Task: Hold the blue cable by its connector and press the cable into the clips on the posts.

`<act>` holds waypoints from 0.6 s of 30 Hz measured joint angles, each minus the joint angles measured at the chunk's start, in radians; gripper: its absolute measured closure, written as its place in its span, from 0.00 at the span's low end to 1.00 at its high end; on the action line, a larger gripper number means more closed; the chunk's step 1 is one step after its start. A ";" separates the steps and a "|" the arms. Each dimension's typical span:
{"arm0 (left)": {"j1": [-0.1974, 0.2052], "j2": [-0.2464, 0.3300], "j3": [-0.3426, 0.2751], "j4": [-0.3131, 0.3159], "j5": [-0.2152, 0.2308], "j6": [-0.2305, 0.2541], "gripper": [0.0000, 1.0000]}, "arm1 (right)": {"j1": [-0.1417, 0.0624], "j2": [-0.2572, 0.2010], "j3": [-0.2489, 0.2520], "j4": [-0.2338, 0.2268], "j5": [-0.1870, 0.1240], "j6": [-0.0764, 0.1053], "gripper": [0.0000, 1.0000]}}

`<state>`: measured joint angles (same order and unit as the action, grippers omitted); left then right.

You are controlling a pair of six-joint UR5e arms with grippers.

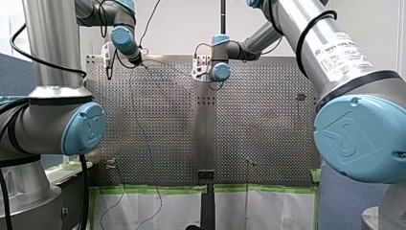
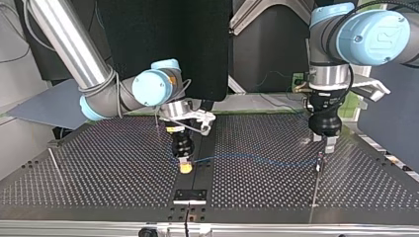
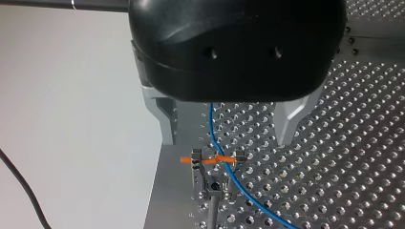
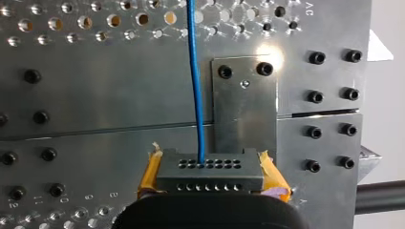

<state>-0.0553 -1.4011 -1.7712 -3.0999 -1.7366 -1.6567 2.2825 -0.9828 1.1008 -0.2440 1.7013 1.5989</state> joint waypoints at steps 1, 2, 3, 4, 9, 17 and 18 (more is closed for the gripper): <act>0.000 0.000 0.000 0.000 -0.001 0.000 0.00 | 0.000 0.001 0.000 0.001 0.000 0.000 1.00; 0.000 -0.001 0.000 0.001 -0.002 0.000 0.00 | 0.000 0.001 0.000 0.001 0.000 -0.001 1.00; 0.000 -0.001 0.000 0.001 -0.003 0.000 0.00 | 0.000 0.001 0.000 0.003 0.000 -0.001 1.00; 0.000 -0.001 0.000 0.001 -0.003 0.000 0.00 | 0.000 0.001 0.000 0.004 0.000 -0.002 1.00; 0.000 0.000 0.000 0.000 -0.006 0.000 0.00 | 0.001 0.002 0.000 0.006 0.000 -0.007 1.00; -0.003 -0.001 0.000 -0.002 -0.009 0.000 0.00 | 0.002 0.002 0.000 0.007 0.000 -0.010 1.00; -0.003 -0.001 0.000 -0.002 -0.009 0.000 0.00 | 0.002 0.002 0.000 0.009 0.000 -0.011 1.00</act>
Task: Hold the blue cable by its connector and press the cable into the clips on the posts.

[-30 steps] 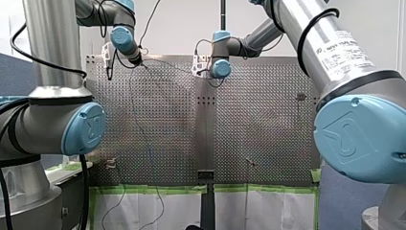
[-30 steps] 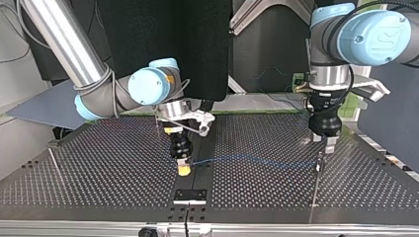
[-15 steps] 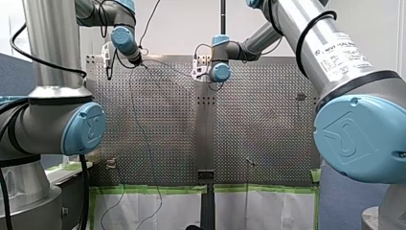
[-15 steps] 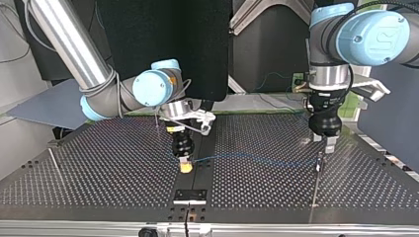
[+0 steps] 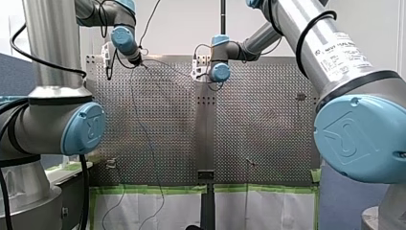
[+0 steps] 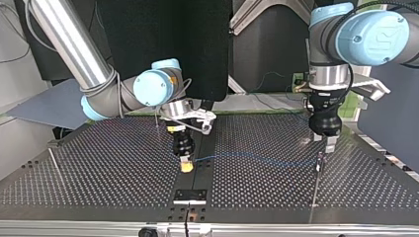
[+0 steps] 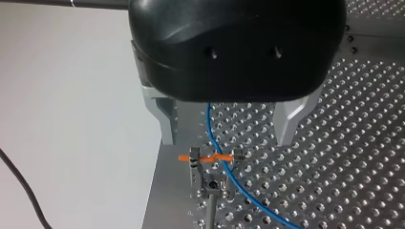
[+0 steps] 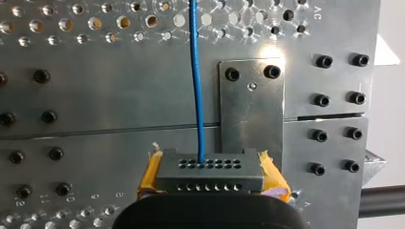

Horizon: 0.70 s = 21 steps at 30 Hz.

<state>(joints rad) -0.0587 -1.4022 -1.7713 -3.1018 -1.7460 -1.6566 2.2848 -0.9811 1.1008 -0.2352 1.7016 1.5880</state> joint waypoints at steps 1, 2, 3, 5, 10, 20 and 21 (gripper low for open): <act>-0.001 0.000 0.000 0.000 0.000 0.000 0.00 | 0.000 0.000 0.000 0.001 0.000 -0.001 1.00; -0.002 0.000 0.000 0.001 0.001 0.000 0.00 | 0.000 0.000 0.000 0.003 0.000 -0.001 1.00; -0.002 0.000 0.000 0.002 0.001 -0.001 0.00 | 0.000 0.000 0.000 0.005 0.001 -0.002 1.00; -0.004 0.000 0.000 0.004 0.006 -0.003 0.00 | 0.000 0.000 0.000 0.007 0.001 -0.003 1.00; -0.011 -0.001 0.000 0.011 0.034 -0.021 0.00 | -0.002 0.000 0.000 0.009 0.001 -0.004 1.00; -0.029 -0.042 0.008 0.036 0.107 -0.036 0.00 | -0.003 0.000 0.000 0.009 0.003 -0.005 1.00; -0.030 -0.046 0.009 0.036 0.108 -0.032 0.00 | -0.003 0.000 0.000 0.008 0.003 -0.005 1.00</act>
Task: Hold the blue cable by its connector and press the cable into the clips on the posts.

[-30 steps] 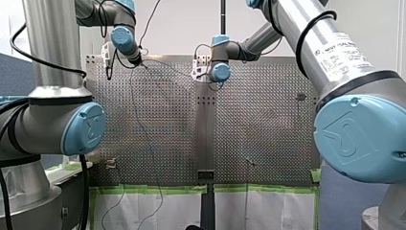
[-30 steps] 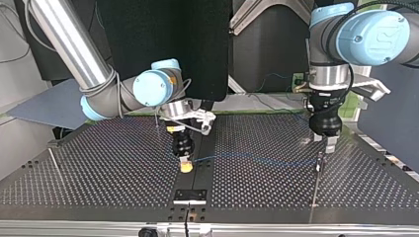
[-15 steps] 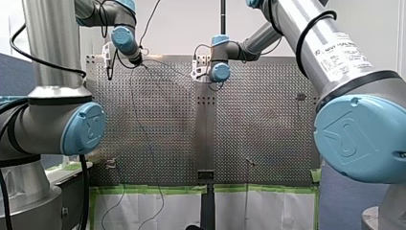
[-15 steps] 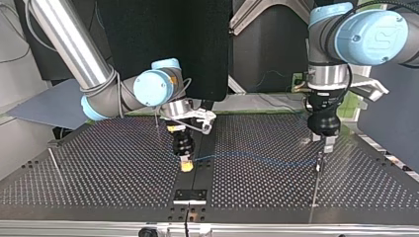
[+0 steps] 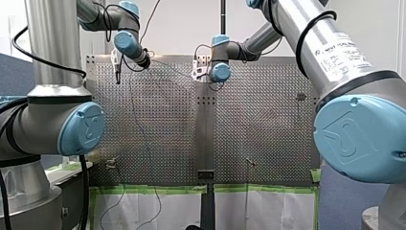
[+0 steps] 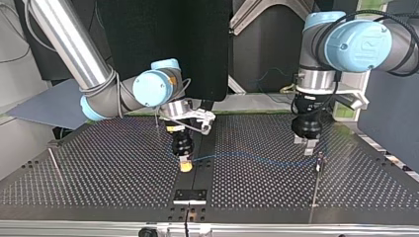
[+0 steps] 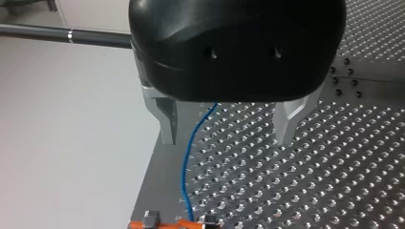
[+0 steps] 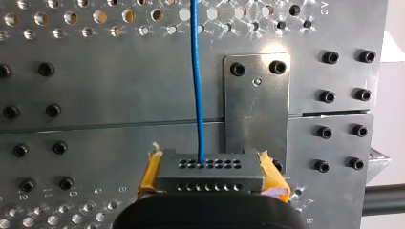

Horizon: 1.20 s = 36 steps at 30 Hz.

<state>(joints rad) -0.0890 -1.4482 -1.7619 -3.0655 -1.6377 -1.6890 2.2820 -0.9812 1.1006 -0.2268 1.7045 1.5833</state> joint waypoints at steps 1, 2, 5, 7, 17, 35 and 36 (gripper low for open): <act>-0.001 -0.004 0.002 0.000 0.001 0.004 0.00 | 0.000 0.000 0.000 0.000 0.000 0.000 1.00; -0.002 -0.009 0.007 0.000 0.002 0.010 0.00 | 0.000 0.000 0.000 0.000 0.000 0.000 1.00; -0.005 -0.021 0.019 -0.001 0.000 0.030 0.00 | 0.000 0.000 0.000 0.000 -0.001 0.000 1.00; -0.006 -0.025 0.025 -0.001 -0.005 0.042 0.00 | 0.000 0.000 0.000 0.001 -0.001 0.000 1.00; -0.012 -0.071 0.076 -0.006 -0.017 0.093 0.00 | 0.000 0.000 0.000 0.000 -0.001 0.000 1.00; -0.059 -0.147 0.159 0.048 -0.091 0.144 0.00 | 0.000 0.000 -0.003 0.000 -0.001 -0.003 1.00; -0.062 -0.151 0.160 0.049 -0.091 0.144 0.00 | 0.000 0.000 -0.003 0.000 -0.001 -0.003 1.00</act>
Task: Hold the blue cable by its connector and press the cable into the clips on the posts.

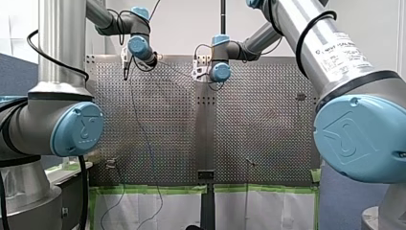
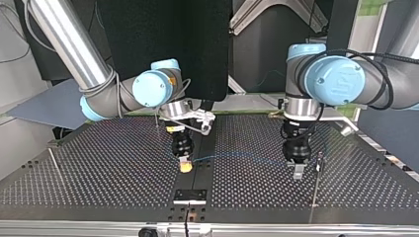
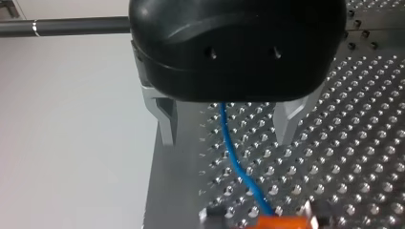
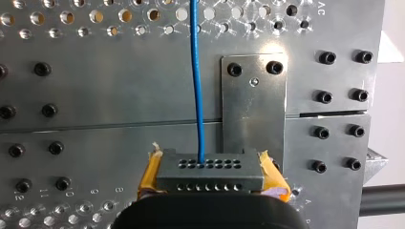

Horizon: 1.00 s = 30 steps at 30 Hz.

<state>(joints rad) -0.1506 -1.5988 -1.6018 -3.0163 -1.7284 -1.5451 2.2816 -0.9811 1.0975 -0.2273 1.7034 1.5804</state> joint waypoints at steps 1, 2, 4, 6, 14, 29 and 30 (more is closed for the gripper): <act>-0.002 -0.003 0.001 0.001 0.000 0.000 0.00 | 0.000 0.000 0.000 0.000 0.000 0.000 1.00; -0.005 -0.007 0.003 0.001 0.000 0.000 0.00 | 0.000 0.000 0.000 0.000 0.000 0.000 1.00; -0.009 -0.010 0.005 0.002 -0.001 0.000 0.00 | 0.000 0.000 0.000 0.000 0.000 0.000 1.00; -0.010 -0.012 0.006 0.003 -0.005 0.000 0.00 | 0.000 0.000 0.000 0.000 0.000 0.000 1.00; -0.011 -0.013 0.009 0.024 -0.046 -0.016 0.70 | 0.000 0.000 0.000 0.001 -0.002 0.000 1.00; -0.035 -0.014 0.009 0.033 -0.104 -0.022 1.00 | 0.003 0.000 0.000 0.012 -0.001 0.000 1.00; -0.037 -0.014 0.009 0.033 -0.107 -0.022 1.00 | 0.003 0.000 0.000 0.013 -0.001 0.000 1.00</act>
<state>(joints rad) -0.1871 -1.6125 -1.5931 -2.9832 -1.8357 -1.5668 2.2847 -0.9812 1.0977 -0.2145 1.7028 1.5803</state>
